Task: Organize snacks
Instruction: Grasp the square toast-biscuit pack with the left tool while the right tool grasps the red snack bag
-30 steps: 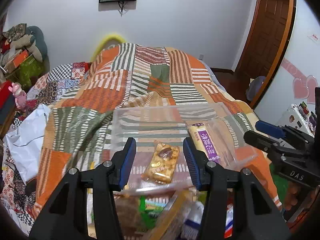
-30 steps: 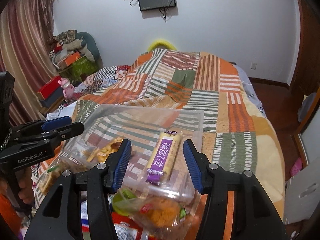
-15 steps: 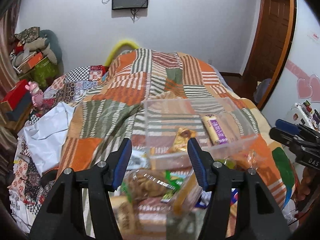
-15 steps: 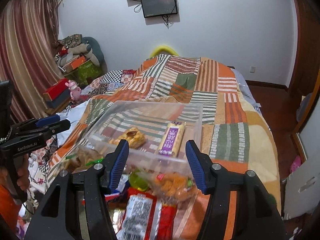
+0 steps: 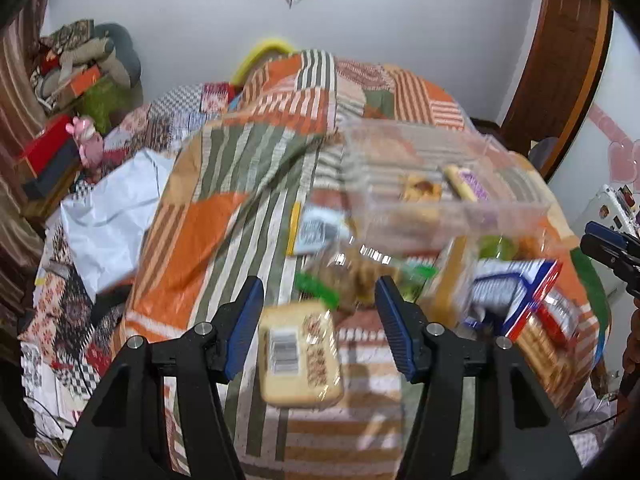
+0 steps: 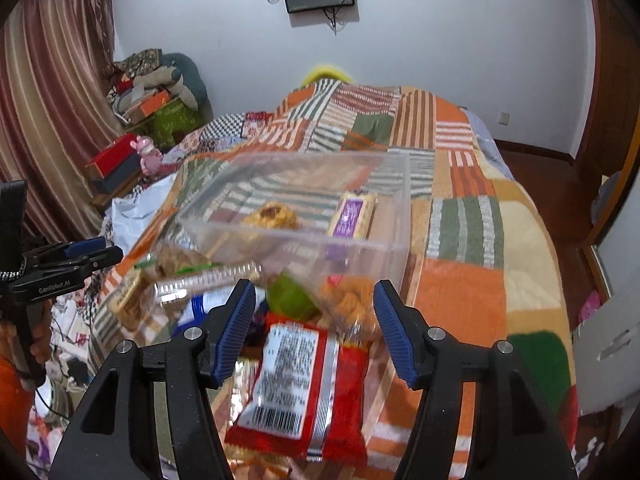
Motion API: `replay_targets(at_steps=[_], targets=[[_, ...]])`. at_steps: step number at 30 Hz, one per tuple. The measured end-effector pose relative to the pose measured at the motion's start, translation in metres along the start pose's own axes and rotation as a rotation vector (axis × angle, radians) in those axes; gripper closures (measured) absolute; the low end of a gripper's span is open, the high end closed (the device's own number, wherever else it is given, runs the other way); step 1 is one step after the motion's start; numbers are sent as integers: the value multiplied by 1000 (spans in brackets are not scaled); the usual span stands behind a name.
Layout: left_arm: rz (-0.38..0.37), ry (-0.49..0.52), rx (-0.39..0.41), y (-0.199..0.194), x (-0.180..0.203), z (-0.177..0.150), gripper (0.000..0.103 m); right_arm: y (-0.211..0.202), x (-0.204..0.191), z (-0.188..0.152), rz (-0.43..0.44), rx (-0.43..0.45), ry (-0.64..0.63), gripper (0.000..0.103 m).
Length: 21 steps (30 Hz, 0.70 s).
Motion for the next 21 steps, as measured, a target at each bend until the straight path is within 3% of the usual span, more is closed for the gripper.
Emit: replay_targets(at_steps=[6, 11, 21], targets=[[-8, 3, -41, 10, 1, -31, 45, 7, 0, -26, 16, -52, 6, 32], [-13, 7, -72, 21, 4, -47, 39, 11, 1, -41, 12, -83, 13, 29], [-52, -63, -109, 47, 0, -56, 39, 21, 2, -60, 6, -144, 26, 20]])
Point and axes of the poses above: each gripper's, at about its wrist camera, not at the fingertips, and y roughly the way its jaws point, x to its right, z to its top, the point moved 9 cm from there along y, roughly the way its jaws point, and after that the axes turned 11 degrees about y, right-handed, at the moved point
